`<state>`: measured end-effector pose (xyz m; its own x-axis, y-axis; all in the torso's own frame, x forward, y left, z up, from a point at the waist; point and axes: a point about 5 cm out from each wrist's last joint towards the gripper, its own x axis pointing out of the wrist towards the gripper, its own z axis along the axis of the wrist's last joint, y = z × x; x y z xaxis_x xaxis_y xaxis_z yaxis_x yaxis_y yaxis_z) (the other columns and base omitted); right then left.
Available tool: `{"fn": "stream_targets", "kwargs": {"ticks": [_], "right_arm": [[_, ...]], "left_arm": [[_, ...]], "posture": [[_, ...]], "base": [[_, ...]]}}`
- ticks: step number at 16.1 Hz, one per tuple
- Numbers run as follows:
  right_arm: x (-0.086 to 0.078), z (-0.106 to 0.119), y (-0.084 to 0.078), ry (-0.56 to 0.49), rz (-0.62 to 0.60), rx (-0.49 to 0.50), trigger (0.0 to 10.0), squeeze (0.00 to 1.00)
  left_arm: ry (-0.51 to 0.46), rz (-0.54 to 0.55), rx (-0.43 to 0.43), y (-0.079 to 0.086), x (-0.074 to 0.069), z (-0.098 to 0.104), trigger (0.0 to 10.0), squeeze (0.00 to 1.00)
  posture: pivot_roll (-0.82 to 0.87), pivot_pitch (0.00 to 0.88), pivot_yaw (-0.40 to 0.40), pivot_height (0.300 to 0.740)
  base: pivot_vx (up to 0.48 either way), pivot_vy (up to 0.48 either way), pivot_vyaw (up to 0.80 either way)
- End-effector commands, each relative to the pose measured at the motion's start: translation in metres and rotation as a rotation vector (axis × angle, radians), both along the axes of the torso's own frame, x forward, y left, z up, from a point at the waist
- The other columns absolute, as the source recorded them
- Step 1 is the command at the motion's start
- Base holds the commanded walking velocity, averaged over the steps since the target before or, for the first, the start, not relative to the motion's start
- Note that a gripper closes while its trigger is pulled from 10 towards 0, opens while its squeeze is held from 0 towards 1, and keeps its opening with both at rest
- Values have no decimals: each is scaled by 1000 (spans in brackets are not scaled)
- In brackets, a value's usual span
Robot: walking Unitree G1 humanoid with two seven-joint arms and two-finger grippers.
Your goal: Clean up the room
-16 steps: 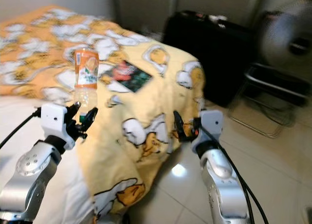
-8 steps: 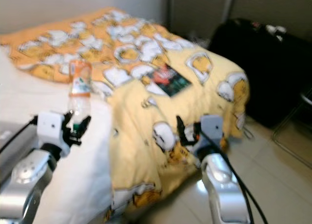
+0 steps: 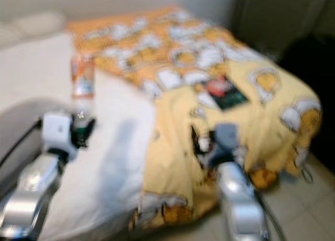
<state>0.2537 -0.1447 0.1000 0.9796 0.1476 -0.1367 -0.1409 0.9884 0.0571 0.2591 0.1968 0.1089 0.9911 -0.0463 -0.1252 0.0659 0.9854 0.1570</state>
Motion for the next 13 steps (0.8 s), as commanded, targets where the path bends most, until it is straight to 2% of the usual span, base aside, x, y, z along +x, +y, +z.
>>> {"fn": "stream_targets", "kwargs": {"ticks": [1, 5, 9, 10, 13], "right_arm": [[0, -5, -7, 34, -18, -29, 10000, 0], [1, -7, -9, 56, -23, -48, 10000, 0], [6, -4, -13, 47, -51, -64, 10000, 0], [5, -6, -13, 52, -50, -66, 10000, 0], [8, -7, -8, 55, -34, -60, 10000, 0]], "left_arm": [[16, 2, -8, -2, -2, -2, 10000, 0], [15, 5, -17, -4, -3, -2, 10000, 0], [20, 21, 17, -4, -3, -8, 10000, 0], [18, 27, 41, -5, -5, -8, 10000, 0], [5, 44, 21, -4, -7, -7, 10000, 0]], "posture": [[-38, 0, 37, 740], [-41, 0, 44, 740], [-32, 0, 35, 740], [-20, 0, 25, 740], [-11, 0, -6, 740]], "base": [[0, 0, 800], [0, 0, 800], [0, 0, 800], [0, 0, 800], [0, 0, 800]]}}
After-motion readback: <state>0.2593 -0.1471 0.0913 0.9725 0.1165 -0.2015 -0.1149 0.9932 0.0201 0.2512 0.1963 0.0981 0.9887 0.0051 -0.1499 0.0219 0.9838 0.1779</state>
